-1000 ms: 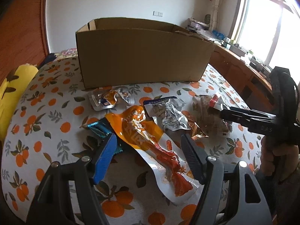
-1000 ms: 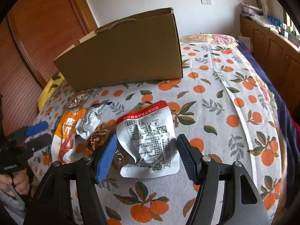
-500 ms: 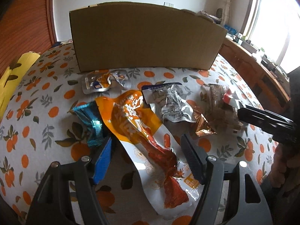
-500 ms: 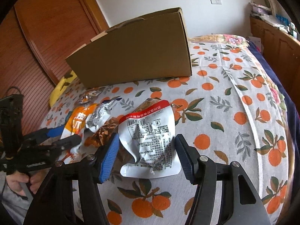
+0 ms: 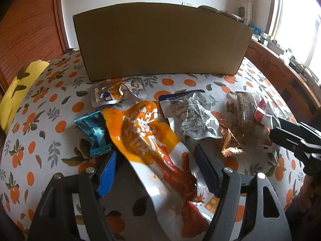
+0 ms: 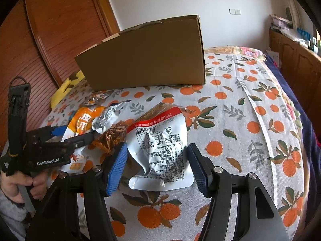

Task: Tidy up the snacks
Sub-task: 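Grasp the orange chicken-leg bag with the left tool while the right tool grasps the white red-labelled pouch, then carry both bags into the cardboard box and open both tools to release them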

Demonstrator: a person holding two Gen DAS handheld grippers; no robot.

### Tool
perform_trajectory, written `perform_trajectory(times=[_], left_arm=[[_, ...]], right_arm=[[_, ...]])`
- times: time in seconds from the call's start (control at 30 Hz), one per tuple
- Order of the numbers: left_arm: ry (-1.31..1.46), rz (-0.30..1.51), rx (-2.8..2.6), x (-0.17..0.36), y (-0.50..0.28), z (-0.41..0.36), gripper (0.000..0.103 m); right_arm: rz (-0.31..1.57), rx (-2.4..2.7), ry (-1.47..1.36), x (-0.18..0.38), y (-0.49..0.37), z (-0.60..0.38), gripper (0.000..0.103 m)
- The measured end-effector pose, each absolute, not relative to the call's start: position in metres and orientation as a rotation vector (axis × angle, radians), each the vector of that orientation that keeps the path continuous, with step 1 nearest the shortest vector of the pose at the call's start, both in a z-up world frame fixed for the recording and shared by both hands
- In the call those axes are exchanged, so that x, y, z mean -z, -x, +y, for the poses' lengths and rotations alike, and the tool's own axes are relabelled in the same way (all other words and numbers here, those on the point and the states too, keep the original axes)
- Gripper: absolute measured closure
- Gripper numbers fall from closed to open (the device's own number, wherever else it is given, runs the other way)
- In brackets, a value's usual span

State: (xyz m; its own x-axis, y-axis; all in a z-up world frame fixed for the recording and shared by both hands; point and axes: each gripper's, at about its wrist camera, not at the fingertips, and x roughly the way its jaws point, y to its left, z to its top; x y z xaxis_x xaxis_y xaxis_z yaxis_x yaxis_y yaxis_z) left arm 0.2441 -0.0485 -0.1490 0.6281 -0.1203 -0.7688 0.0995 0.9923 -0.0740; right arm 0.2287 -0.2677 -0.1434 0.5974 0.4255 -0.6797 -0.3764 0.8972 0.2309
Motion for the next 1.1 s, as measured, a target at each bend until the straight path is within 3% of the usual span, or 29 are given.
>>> perform_trajectory(times=[0.1, 0.17, 0.23, 0.27, 1.1], left_arm=[[0.064, 0.881, 0.131, 0.147, -0.246, -0.043, 0.037], [0.041, 0.876, 0.126, 0.147, -0.245, -0.044, 0.05], [0.022, 0.866, 0.128, 0.147, -0.242, -0.044, 0.054], [0.026, 0.865, 0.142, 0.147, -0.24, -0.044, 0.068], [0.003, 0.739, 0.19, 0.102, -0.196, -0.034, 0.068]], right_arm=[[0.807, -0.46, -0.069, 0.144, -0.228, -0.267, 0.04], [0.807, -0.453, -0.064, 0.143, -0.227, -0.266, 0.04], [0.806, -0.449, -0.058, 0.142, -0.226, -0.265, 0.04], [0.807, -0.447, -0.057, 0.143, -0.225, -0.265, 0.04], [0.759, -0.429, -0.067, 0.128, -0.217, -0.262, 0.04]])
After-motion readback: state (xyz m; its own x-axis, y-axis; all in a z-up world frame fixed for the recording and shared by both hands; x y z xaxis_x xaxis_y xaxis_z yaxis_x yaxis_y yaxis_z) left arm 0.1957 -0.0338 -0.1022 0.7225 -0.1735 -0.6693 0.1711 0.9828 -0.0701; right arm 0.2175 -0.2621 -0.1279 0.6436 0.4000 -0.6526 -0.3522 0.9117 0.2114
